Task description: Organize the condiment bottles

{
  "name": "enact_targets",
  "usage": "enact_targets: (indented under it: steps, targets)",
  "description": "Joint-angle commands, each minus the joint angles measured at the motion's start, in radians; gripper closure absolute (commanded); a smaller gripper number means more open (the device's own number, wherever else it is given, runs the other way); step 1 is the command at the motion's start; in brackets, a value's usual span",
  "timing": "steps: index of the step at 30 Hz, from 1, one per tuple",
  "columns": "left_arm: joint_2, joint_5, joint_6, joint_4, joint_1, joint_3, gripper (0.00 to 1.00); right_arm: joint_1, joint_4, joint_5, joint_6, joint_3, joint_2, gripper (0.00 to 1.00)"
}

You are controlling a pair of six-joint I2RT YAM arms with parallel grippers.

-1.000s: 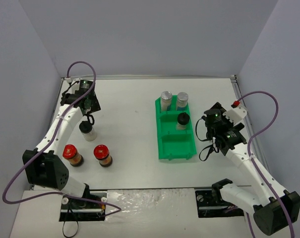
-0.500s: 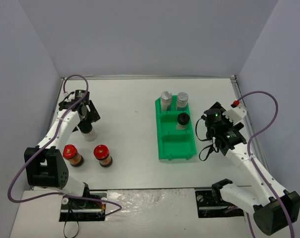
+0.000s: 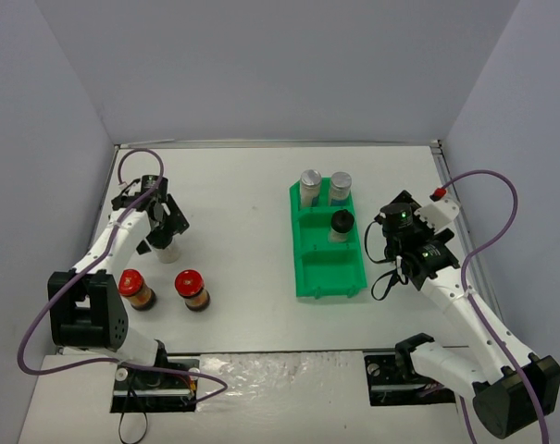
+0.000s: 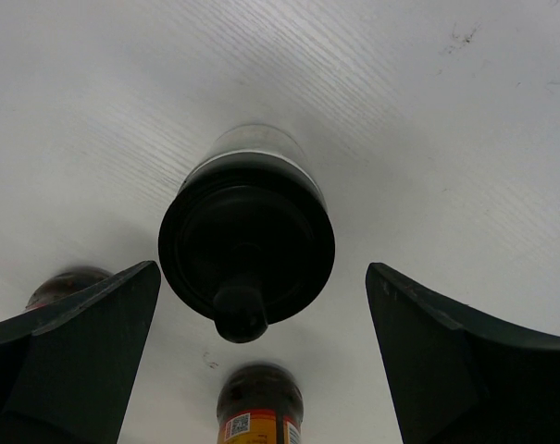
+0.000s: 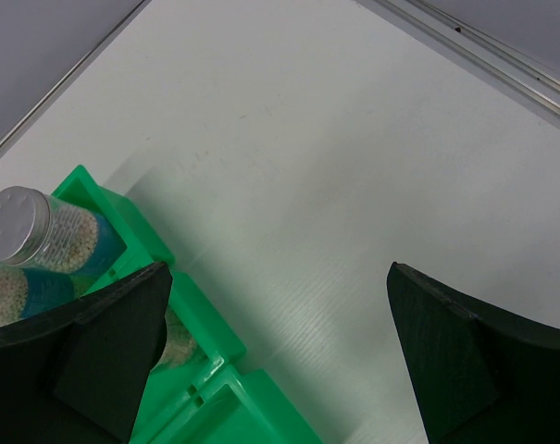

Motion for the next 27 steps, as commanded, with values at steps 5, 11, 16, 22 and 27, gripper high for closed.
enact_targets:
  steps: [5,11,16,22,27]
  targets:
    - [0.004,-0.01,-0.038,0.048,0.025,0.004,0.09,0.002,0.039,0.03,0.008,-0.005,0.005,0.0]
    - [0.025,-0.003,-0.044,0.049,0.034,0.003,0.1,0.003,0.038,0.027,0.006,-0.006,0.011,0.0]
    - [0.031,0.002,-0.058,0.054,0.038,-0.008,0.2,0.002,0.038,0.03,0.006,-0.009,0.007,0.0]
    - [0.035,0.016,-0.063,0.066,0.038,-0.016,0.56,0.002,0.039,0.027,0.006,-0.008,0.011,0.0]
    - [0.031,0.024,-0.047,0.066,0.037,-0.005,1.0,0.002,0.038,0.029,0.006,-0.009,0.011,0.0]
